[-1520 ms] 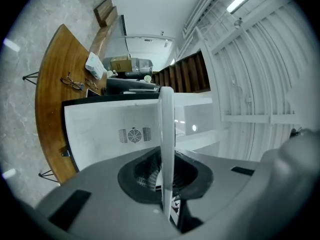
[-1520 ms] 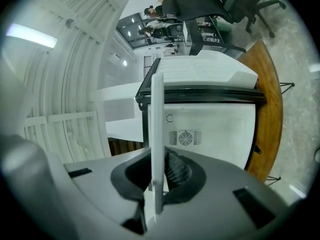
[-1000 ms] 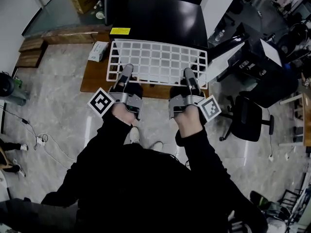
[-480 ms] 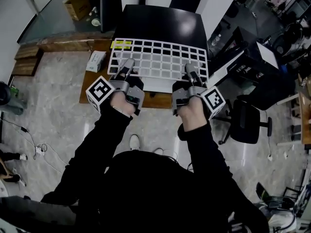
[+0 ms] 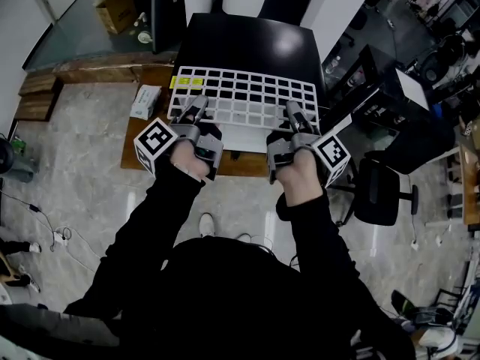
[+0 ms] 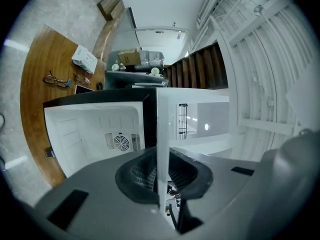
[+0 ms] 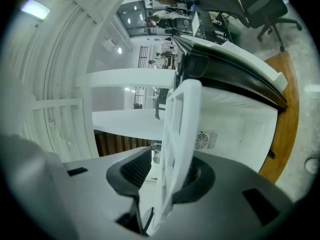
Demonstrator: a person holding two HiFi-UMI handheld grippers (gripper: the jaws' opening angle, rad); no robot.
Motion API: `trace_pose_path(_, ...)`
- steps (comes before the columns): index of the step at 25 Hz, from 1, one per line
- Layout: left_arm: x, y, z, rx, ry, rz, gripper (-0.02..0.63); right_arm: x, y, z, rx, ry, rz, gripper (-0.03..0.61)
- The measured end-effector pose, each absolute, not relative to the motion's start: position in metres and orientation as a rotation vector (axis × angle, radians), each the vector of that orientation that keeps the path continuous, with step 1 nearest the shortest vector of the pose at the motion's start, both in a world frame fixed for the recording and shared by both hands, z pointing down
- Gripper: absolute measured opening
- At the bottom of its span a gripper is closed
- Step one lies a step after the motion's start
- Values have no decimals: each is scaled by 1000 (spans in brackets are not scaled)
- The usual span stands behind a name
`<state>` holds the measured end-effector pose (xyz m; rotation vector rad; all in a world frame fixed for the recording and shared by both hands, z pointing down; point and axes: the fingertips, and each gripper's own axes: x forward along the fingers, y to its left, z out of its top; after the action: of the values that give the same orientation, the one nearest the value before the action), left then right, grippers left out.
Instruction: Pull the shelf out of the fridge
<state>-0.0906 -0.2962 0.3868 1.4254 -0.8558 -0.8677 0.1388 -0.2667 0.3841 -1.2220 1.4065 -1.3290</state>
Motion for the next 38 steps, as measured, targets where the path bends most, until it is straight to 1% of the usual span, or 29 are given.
trace_pose_path(1, -90, -297, 389, 1422, -860, -868, 31, 139, -267, 386, -1227, 1408, -1336, 115)
trace_pose_path(3, -89, -300, 393, 1415, -865, -872, 31, 141, -270, 388, -1239, 1413, -1348, 167)
trace_pose_path(6, -88, -307, 393, 1408, -869, -883, 37, 142, -276, 392, -1262, 1417, -1376, 293)
trace_pose_path(8, -87, -309, 392, 1407, -870, -893, 54, 140, -280, 395, -1264, 1404, -1399, 353)
trace_pose_path(10, -88, -309, 388, 1406, -866, -906, 87, 139, -281, 397, -1272, 1392, -1419, 381)
trace_pose_path(16, -88, -309, 377, 1403, -872, -915, 218, 144, -294, 396, -1252, 1387, -1419, 408)
trace_pose_path(19, -89, -307, 372, 1391, -869, -919, 264, 142, -295, 391, -1253, 1374, -1425, 414)
trace_pose_path(21, -88, -306, 370, 1390, -861, -913, 275, 142, -295, 390, -1249, 1373, -1426, 416)
trace_pose_path(27, -86, -307, 369, 1397, -857, -907, 275, 138, -292, 392, -1228, 1387, -1435, 416)
trace_pose_path(35, -84, -310, 366, 1396, -862, -901, 304, 132, -291, 394, -1188, 1388, -1453, 415)
trace_pose_path(38, -84, -308, 365, 1411, -853, -903, 305, 129, -289, 392, -1182, 1397, -1450, 416)
